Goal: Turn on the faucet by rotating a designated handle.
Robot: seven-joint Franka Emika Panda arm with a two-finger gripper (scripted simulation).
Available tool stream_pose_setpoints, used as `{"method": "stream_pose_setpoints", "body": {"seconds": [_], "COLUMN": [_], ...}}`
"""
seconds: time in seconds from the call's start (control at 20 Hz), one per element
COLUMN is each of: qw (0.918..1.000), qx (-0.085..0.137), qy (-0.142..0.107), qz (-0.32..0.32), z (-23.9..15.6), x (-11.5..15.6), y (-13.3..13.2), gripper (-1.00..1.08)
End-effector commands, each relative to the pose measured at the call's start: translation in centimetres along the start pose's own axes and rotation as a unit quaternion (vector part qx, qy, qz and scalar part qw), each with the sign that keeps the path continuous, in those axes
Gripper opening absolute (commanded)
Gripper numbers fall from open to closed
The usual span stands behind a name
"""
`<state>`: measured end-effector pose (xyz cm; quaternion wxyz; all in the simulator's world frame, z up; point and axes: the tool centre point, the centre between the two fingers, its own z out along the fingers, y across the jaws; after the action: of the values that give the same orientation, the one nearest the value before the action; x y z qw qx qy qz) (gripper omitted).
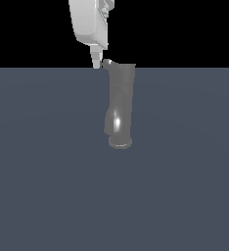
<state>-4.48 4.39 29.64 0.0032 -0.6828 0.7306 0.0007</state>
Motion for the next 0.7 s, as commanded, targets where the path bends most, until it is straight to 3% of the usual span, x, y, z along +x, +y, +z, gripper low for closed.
{"method": "stream_pose_setpoints", "body": {"seconds": [0.0,0.35,0.4,0.65], "qw": [0.9998,0.9996,1.0,1.0], "qx": [-0.001,-0.002,-0.001,-0.001], "qy": [0.002,0.003,0.001,0.002], "qz": [0.022,0.026,-0.002,0.008], "z": [0.0,0.0,0.0,0.0], "x": [3.5,6.7,3.3,6.6], "y": [0.3,1.3,1.2,0.0], "gripper": [-1.0,-1.0,-1.0,-1.0]}}
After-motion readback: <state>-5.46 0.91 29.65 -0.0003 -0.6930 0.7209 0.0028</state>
